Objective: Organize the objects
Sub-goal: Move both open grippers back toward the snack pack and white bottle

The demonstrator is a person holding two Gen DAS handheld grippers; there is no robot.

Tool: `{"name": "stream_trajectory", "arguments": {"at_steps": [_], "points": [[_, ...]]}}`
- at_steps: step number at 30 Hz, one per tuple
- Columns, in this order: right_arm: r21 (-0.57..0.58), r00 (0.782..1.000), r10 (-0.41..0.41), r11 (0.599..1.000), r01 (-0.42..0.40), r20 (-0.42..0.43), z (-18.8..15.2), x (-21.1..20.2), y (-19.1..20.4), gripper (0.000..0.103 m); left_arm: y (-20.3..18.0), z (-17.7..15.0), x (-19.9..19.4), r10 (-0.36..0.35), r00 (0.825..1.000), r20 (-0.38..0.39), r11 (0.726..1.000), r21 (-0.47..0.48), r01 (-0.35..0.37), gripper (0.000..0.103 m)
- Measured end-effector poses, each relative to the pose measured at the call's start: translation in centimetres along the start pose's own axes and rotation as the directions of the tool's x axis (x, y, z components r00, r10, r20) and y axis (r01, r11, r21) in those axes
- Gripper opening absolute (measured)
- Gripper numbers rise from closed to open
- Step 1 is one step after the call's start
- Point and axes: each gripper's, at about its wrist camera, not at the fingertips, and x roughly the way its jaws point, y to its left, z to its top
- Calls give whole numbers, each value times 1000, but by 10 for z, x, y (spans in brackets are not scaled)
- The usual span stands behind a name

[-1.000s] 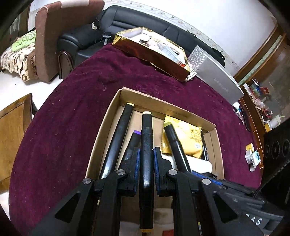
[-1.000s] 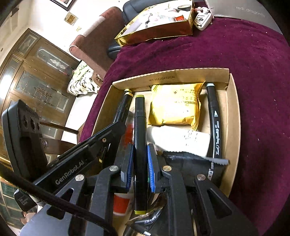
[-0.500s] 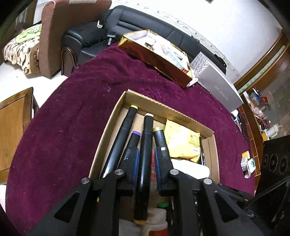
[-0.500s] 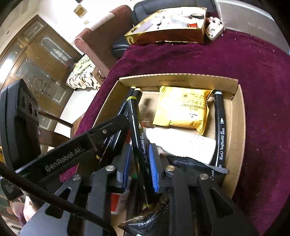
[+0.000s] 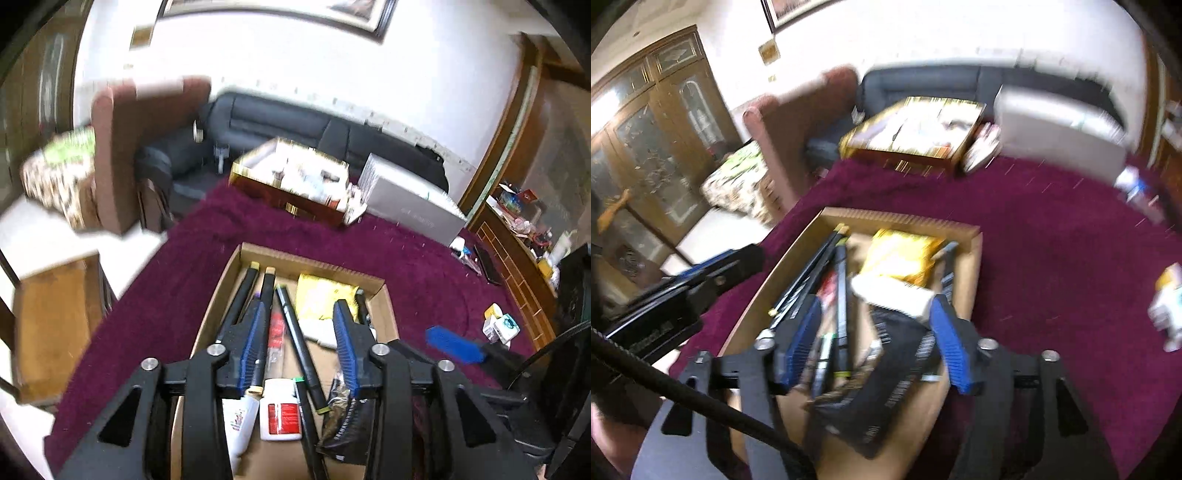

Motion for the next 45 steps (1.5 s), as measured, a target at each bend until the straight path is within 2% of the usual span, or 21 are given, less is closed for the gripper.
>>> {"name": "stream_trajectory", "arguments": {"at_steps": [2, 4, 6, 8, 9, 11, 16, 21, 34, 42, 44, 45], "points": [[-26, 996, -62, 998, 64, 68, -2, -18, 1, 81, -13, -3, -19, 51, 995, 83, 998, 33, -54, 46], [-40, 979, -142, 988, 149, 147, -7, -40, -3, 81, -26, -9, -41, 101, 979, 179, 991, 66, -114, 50], [-51, 962, -201, 976, 214, 187, -11, -54, -6, 81, -39, -13, -57, 137, 958, 251, 983, 88, -164, 58], [-52, 946, -250, 963, 266, 204, -13, -63, -11, 81, -51, -18, -72, 147, 941, 305, 976, 109, -188, 65], [-49, 938, -276, 955, 292, 212, -16, -69, -16, 81, -56, -20, -76, 142, 938, 316, 975, 119, -187, 71], [-33, 929, -295, 950, 309, 222, -17, -76, -25, 81, -68, -23, -84, 107, 940, 324, 977, 140, -160, 75], [39, 924, -308, 951, 308, 227, -25, -99, -54, 81, -95, -26, -88, 68, 949, 307, 973, 189, -131, 75], [86, 913, -331, 943, 320, 239, -32, -118, -81, 81, -120, -32, -90, 59, 952, 302, 968, 215, -128, 75], [196, 908, -359, 927, 321, 213, -39, -127, -152, 81, -184, -44, -73, 42, 966, 257, 935, 330, -129, 75], [226, 908, -381, 913, 341, 172, -42, -120, -191, 81, -211, -52, -43, 19, 987, 157, 925, 372, -77, 75], [235, 915, -373, 913, 333, 153, -41, -119, -207, 81, -218, -54, -32, 8, 994, 113, 925, 376, -51, 75], [255, 926, -351, 916, 309, 139, -40, -121, -223, 81, -219, -55, -27, 5, 996, 94, 926, 375, -40, 75]]}}
